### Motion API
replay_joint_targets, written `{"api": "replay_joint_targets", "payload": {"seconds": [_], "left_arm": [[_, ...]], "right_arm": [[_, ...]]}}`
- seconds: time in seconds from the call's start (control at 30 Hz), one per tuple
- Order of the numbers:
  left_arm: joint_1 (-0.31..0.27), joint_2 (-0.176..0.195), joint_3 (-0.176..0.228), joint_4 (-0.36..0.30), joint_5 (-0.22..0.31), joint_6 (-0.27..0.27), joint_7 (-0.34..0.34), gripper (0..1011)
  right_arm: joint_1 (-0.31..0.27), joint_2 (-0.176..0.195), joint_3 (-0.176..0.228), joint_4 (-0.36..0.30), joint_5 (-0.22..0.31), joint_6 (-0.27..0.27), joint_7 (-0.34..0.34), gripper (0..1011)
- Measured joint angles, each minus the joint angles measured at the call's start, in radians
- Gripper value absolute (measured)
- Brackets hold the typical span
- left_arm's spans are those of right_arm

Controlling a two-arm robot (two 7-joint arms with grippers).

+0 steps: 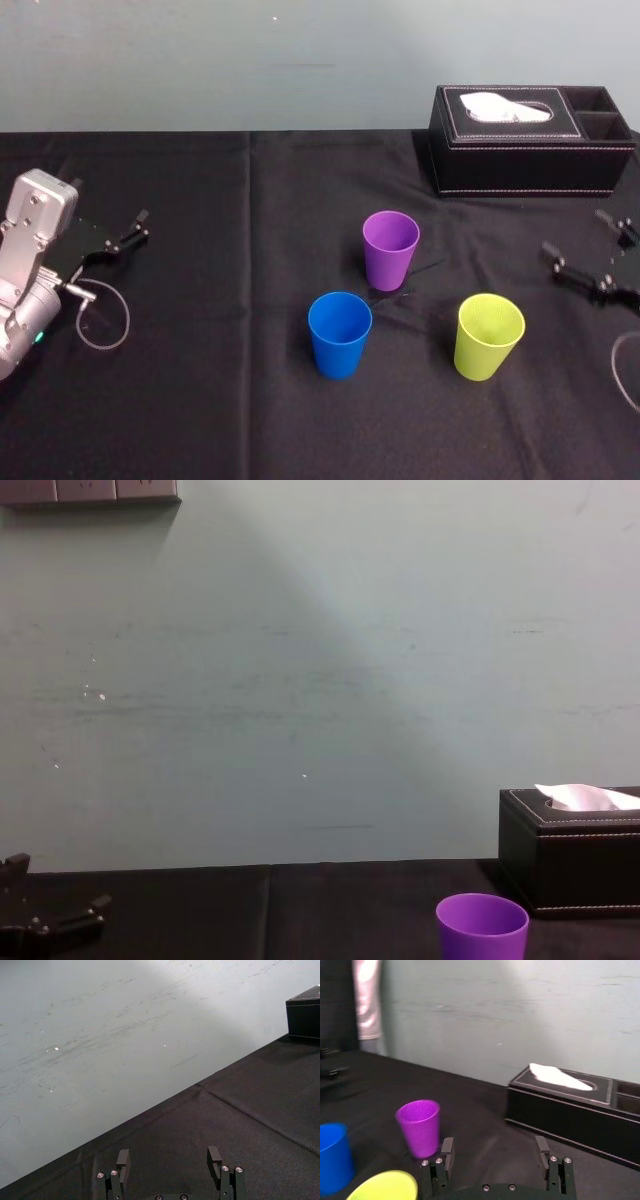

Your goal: Stack the three plastic cups sequentially using one hand.

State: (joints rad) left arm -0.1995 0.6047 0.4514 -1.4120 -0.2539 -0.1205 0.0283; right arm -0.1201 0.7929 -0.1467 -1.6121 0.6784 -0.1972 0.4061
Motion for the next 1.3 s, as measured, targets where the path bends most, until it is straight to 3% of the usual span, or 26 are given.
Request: {"api": "replay_joint_targets", "payload": {"seconds": [0.33,0.6,0.9,1.3], "left_arm": [[0.000,0.000,0.000,0.000,0.000,0.000,0.000,1011],[0.000,0.000,0.000,0.000,0.000,0.000,0.000,1011],[0.000,0.000,0.000,0.000,0.000,0.000,0.000,1011],[0.000,0.000,0.000,0.000,0.000,0.000,0.000,1011]], "right_arm": [[-0.081,0.082,0.038,-0.009,0.014,-0.050,0.183,1003],[-0.108,0.115,0.049,0.011,0.018,-0.063,0.290,1003],[-0.095,0.105,0.026,0.042,-0.019,-0.061,0.349,1002],[-0.005,0.051,-0.041,0.101,-0.076,-0.028,0.386,1003]]}}
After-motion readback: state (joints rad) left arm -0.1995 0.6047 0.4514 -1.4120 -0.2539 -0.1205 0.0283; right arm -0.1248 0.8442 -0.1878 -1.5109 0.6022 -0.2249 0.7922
